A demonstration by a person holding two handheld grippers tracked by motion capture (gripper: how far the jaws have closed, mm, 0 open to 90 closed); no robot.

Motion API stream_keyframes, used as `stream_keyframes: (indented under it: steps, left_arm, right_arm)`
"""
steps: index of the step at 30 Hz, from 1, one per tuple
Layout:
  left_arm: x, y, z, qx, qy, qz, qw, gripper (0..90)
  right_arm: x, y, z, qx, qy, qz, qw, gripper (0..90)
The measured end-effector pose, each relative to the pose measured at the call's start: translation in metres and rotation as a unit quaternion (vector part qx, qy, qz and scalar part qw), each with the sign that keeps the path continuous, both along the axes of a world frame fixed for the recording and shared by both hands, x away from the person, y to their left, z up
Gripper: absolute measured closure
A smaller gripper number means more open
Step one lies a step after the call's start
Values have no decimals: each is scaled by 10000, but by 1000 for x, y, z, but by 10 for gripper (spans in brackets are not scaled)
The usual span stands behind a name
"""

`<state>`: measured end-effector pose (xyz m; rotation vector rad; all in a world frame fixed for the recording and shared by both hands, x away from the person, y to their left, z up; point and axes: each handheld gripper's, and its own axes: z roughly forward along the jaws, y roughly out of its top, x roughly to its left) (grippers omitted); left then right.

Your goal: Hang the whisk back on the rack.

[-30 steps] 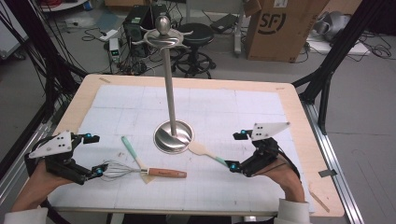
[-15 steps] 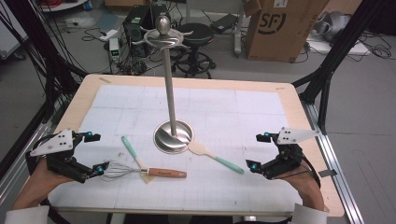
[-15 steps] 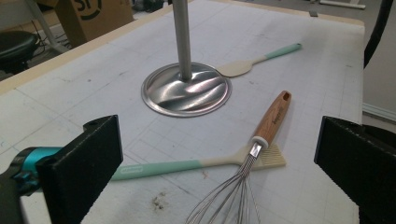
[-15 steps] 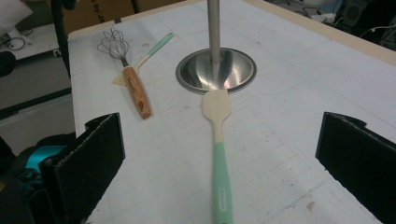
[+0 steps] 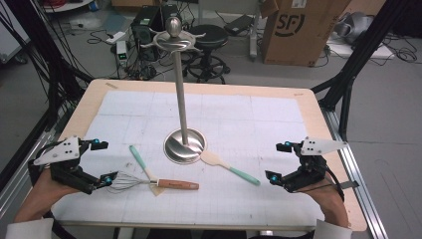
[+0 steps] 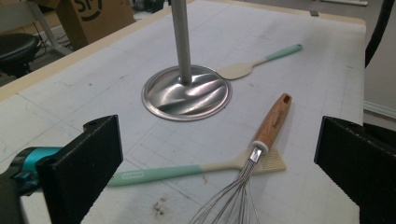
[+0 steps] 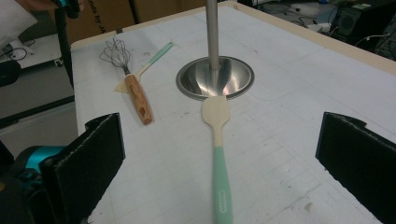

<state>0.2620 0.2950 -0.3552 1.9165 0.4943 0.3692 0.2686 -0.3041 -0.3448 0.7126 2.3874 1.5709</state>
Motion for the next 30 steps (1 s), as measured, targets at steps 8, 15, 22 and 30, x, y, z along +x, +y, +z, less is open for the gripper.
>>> stream_keyframes:
  steps: [8, 15, 22, 30]
  left_arm:
    - [2, -9, 13, -3, -29, -310, 9995, 17]
    - [6, -26, 36, 358, -121, -670, 9970, 16]
    - [15, -46, 49, 814, 23, -906, 9926, 17]
    - [30, -73, 60, 1318, 138, -1183, 9841, 16]
  right_arm:
    - [3, -8, 2, 159, -89, -109, 9998, 1]
    - [3, -9, -1, 181, -72, -181, 9996, 1]
    - [7, -2, -2, 130, -40, -126, 9998, 1]
    - [10, 0, -1, 160, -80, -158, 9997, 1]
